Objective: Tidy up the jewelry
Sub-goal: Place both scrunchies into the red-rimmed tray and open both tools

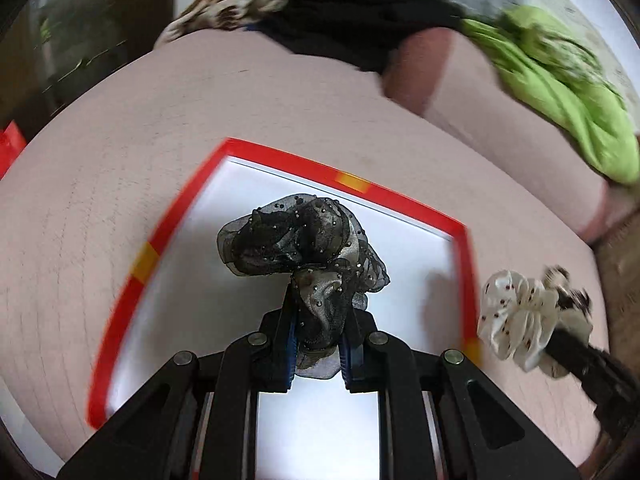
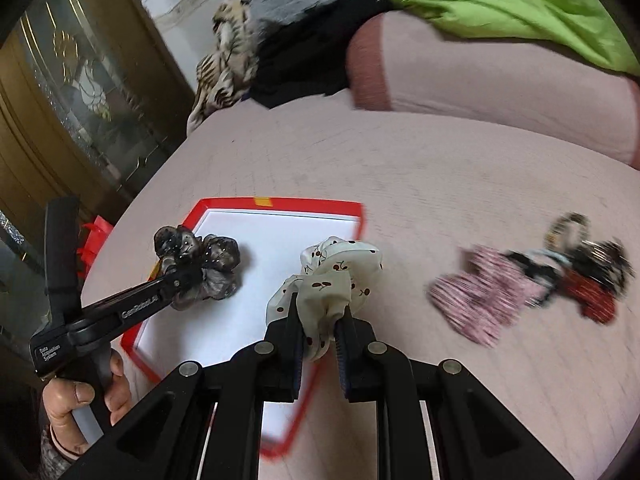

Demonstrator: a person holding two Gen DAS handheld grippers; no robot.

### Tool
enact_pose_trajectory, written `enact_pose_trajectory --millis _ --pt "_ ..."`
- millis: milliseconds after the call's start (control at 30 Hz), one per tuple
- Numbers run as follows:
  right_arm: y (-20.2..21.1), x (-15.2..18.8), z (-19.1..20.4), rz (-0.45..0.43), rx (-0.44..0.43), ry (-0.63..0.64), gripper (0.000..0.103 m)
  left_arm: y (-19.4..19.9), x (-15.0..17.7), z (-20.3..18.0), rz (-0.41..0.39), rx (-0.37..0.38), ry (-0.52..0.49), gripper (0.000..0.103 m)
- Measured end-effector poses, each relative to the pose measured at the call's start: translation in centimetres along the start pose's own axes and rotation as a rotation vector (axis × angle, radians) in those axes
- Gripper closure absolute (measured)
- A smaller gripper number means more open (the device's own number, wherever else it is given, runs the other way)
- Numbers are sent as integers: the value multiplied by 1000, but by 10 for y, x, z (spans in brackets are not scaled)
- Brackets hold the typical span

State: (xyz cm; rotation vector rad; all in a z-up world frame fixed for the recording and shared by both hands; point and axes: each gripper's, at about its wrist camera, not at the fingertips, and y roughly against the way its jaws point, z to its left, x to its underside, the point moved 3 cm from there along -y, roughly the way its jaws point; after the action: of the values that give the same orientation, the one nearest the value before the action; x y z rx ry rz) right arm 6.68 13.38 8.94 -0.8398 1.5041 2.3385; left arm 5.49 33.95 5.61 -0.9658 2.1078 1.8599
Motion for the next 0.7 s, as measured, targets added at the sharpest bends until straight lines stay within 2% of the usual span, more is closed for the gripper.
enact_pose_trajectory --millis 133,267,400,633,700 --pt "-47 -19 19 31 -12 22 88 -20 -25 26 -9 -40 45 87" --pt "-83 -33 32 47 0 56 88 -35 -37 44 -12 -41 77 86" --pt "-104 -36 35 63 19 84 88 -43 -44 43 -24 -69 47 82" --pt "-110 -32 35 57 77 134 84 -44 -43 46 -25 -71 78 66" --pt "-109 -29 35 53 115 159 83 -42 -42 47 -30 -82 82 55"
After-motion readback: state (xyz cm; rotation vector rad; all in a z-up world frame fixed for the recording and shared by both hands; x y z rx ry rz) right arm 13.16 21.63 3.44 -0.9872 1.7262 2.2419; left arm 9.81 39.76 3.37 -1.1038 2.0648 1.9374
